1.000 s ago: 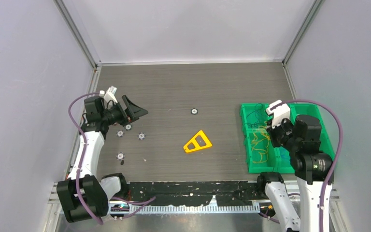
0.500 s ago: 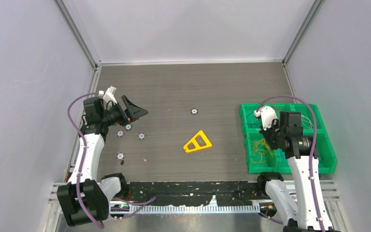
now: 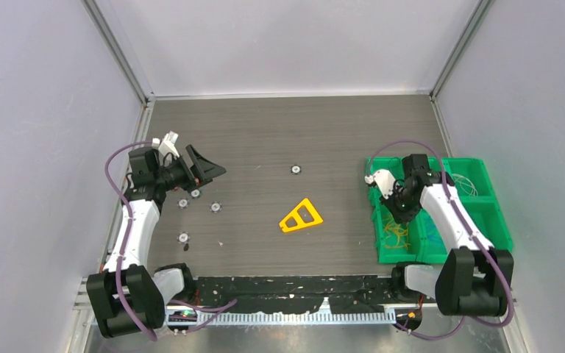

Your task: Untangle the cables

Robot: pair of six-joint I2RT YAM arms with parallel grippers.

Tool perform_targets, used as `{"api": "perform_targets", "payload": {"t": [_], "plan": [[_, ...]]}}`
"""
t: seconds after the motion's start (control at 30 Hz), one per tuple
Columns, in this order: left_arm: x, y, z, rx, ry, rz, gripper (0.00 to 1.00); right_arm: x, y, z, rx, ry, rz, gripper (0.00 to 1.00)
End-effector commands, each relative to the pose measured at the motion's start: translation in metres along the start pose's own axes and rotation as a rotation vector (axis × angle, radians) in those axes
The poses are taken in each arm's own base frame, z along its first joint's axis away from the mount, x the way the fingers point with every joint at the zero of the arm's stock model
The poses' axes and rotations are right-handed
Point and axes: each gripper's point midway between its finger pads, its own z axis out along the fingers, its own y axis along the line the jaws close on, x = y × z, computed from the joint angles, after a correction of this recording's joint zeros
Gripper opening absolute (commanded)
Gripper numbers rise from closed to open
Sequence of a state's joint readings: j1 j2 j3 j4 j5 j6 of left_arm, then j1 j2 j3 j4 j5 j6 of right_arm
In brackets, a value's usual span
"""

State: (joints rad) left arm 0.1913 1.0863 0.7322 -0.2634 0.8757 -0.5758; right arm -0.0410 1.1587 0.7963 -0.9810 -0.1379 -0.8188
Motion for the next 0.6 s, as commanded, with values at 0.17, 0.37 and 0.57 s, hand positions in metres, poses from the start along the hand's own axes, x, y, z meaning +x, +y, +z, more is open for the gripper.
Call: {"api": "perform_targets", "payload": {"t": [0.17, 0.37, 0.57], "plan": [[-0.016, -0.01, 0.0, 0.029, -0.013, 0.039, 0.86, 0.004, 0.014, 0.018, -0.084, 0.004, -0.16, 0.05], [-0.018, -0.011, 0.002, 0.033, -0.008, 0.031, 0.86, 0.001, 0.03, 0.023, -0.06, 0.027, -0.271, 0.08], [-0.019, -0.013, -0.003, 0.018, -0.016, 0.06, 0.92, -0.018, 0.013, -0.004, -0.002, 0.031, -0.257, 0.47]]}}
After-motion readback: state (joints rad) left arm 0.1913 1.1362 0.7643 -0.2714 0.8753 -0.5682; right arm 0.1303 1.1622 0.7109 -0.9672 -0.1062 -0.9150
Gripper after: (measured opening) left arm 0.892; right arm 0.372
